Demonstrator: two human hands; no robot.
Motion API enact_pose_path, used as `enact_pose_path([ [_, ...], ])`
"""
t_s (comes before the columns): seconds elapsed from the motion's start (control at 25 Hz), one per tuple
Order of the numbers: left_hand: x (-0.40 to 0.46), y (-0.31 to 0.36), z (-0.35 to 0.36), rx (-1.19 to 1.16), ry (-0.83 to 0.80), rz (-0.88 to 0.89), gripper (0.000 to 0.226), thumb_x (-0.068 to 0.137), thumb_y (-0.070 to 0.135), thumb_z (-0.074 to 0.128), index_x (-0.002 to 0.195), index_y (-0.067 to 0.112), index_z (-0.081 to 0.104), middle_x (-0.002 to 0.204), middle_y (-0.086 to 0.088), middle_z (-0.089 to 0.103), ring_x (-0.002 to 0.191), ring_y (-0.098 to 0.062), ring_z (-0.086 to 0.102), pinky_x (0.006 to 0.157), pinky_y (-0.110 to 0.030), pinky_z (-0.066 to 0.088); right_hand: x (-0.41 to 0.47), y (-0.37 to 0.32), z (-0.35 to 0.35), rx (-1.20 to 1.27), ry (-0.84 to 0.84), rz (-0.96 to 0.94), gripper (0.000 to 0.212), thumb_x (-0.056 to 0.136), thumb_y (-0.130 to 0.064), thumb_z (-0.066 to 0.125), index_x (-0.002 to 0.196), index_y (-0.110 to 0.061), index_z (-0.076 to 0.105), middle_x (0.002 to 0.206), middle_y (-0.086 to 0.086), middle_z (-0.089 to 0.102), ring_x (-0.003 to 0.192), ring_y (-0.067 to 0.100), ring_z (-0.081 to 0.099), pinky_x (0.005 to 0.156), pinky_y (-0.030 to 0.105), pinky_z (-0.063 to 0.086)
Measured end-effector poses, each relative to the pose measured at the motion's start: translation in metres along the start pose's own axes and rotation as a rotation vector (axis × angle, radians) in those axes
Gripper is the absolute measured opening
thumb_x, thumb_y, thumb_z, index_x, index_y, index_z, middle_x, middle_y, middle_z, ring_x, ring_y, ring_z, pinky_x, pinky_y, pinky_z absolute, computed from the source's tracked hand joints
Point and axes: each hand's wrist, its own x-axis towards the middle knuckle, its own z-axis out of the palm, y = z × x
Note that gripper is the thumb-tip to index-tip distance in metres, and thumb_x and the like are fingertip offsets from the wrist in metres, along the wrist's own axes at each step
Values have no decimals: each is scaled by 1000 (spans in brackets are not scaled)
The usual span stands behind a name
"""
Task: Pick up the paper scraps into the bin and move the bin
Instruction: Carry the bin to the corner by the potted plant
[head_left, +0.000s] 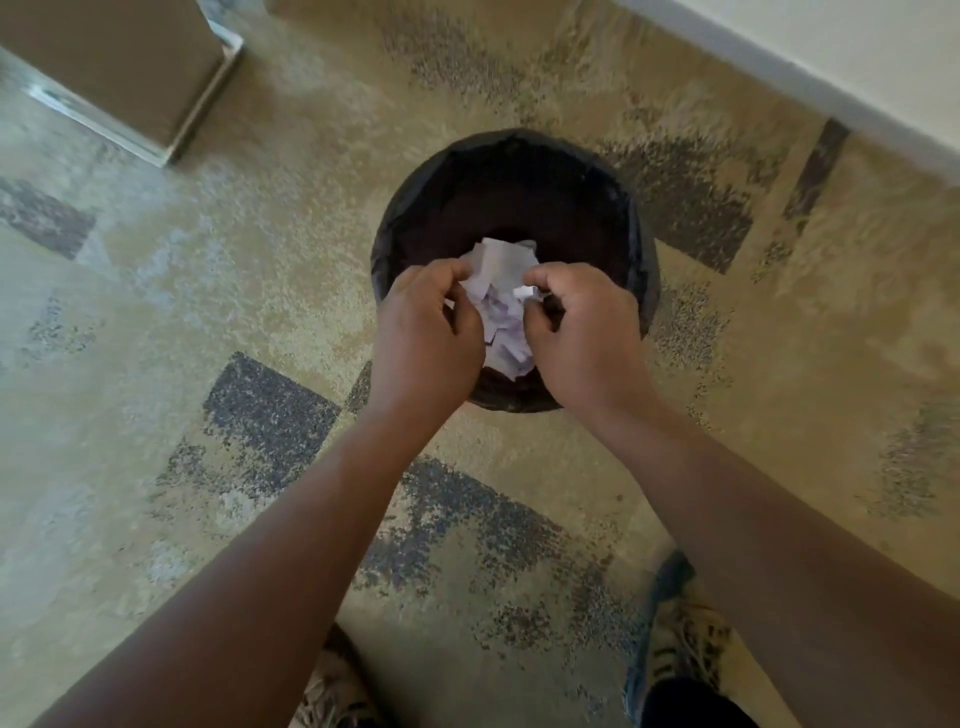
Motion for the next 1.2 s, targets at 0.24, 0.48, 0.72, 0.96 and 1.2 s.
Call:
enact_pose_path([
  [0.24, -3, -18, 3, 58, -10, 29, 34, 94, 2, 57, 126, 10, 66, 122, -6, 63, 111, -21, 57, 97, -38, 52, -4, 24, -2, -121, -85, 13, 35, 92, -2, 61, 127, -1, 65, 130, 15, 64, 121, 31, 61, 100, 48, 52],
  [0.48, 14, -22, 1, -172, 79, -378, 52, 96, 18, 53, 147, 13, 46, 148, -9, 49, 135, -27, 47, 114, -40, 40, -6, 28, -12, -149, -10, 371, 63, 93, -23, 64, 151, -20, 41, 160, 7, 33, 150, 30, 28, 117, 53, 27],
  [0.72, 29, 1, -27, -506, 53, -731, 20, 99, 12, 53, 108, 12, 72, 92, -4, 75, 81, -19, 71, 62, -28, 57, 18, 1, -49, 643, 190, 999, 17, 96, 1, 50, 100, -14, 58, 86, -2, 60, 75, 13, 58, 62, 27, 46],
  [0.96, 9, 68, -110, -487, 62, -652, 23, 99, 20, 55, 85, 30, 69, 90, -8, 77, 91, -36, 73, 79, -53, 63, 14, -43, -129, 709, 147, 989, 31, 98, 1, 51, 95, -26, 66, 100, 3, 74, 86, 21, 73, 62, 36, 59],
  [1.2, -1, 166, -209, -398, 137, -530, 21, 98, 25, 59, 82, 15, 70, 78, -13, 73, 72, -37, 69, 62, -51, 58, 20, -130, -235, 690, 224, 879, 22, 93, -4, 64, 113, -13, 64, 105, 12, 72, 93, 30, 71, 78, 49, 59],
])
